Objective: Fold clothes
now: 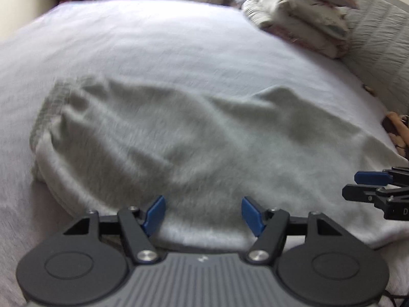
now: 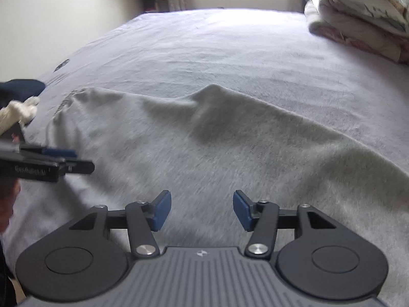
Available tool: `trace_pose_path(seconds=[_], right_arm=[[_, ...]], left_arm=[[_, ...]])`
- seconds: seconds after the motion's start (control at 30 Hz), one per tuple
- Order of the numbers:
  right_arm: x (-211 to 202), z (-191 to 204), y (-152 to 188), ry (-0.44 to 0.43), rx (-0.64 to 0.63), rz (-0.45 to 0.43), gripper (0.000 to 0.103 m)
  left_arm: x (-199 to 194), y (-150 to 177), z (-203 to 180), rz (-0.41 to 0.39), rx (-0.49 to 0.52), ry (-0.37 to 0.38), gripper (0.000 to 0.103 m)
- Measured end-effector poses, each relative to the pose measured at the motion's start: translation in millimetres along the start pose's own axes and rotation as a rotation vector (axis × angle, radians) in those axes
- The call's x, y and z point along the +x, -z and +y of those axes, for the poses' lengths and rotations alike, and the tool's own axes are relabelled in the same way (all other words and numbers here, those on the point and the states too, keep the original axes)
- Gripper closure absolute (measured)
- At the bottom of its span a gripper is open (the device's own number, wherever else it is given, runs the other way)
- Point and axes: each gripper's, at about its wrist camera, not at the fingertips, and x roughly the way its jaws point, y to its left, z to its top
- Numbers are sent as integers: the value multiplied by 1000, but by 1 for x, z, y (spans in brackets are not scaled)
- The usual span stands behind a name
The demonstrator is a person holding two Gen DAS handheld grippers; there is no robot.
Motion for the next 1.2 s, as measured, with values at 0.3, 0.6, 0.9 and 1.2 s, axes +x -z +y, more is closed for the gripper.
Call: trace_pose_path(seconds=[0.3,0.6,0.9,1.2], right_arm=[[7,15,14,-17,-172,146,39],[9,2,-16,39,-46,-21,35],[18,-4,-16,12,-114,126,28],[14,-45,-63,107,50,-125,28]], left_arm=[[-1,-1,17,-25,-57,-27,35],[8,-6,17,-20,-22,-74,31],[3,-2,21,24,-12,-68,31],[5,-18,31,-36,-123,-49,30]])
